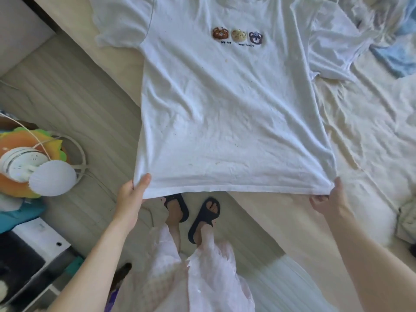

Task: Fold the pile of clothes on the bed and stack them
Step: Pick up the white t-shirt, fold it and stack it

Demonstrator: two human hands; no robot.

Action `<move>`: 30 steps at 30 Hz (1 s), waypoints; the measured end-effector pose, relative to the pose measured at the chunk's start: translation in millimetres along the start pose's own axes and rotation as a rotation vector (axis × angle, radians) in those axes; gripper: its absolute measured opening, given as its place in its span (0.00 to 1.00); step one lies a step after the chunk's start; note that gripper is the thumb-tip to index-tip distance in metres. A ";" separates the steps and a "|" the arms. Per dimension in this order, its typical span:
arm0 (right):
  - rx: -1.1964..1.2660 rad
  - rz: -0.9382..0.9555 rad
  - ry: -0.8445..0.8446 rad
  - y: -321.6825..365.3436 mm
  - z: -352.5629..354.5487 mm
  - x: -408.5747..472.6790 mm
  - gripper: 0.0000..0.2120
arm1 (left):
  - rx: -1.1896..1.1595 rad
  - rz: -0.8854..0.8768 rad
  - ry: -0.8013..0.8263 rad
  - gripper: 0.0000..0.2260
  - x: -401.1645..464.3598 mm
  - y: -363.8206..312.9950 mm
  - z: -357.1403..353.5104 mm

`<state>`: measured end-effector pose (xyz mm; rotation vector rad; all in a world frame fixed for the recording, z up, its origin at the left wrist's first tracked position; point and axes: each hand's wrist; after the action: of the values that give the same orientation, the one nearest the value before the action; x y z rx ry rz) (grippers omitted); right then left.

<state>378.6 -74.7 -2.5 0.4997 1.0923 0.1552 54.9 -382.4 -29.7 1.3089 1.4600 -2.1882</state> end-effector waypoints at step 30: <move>-0.178 0.288 0.037 30.2 69.1 -41.8 0.04 | 0.150 0.073 -0.191 0.13 -93.3 -65.9 5.8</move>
<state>423.6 -84.7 70.3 0.4929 1.0280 0.5115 67.6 -381.7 83.9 1.1396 1.1818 -2.3390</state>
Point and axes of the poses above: each hand's wrist, its own x-axis towards the middle knuckle, its own z-axis out of the back of the hand, y = z × x
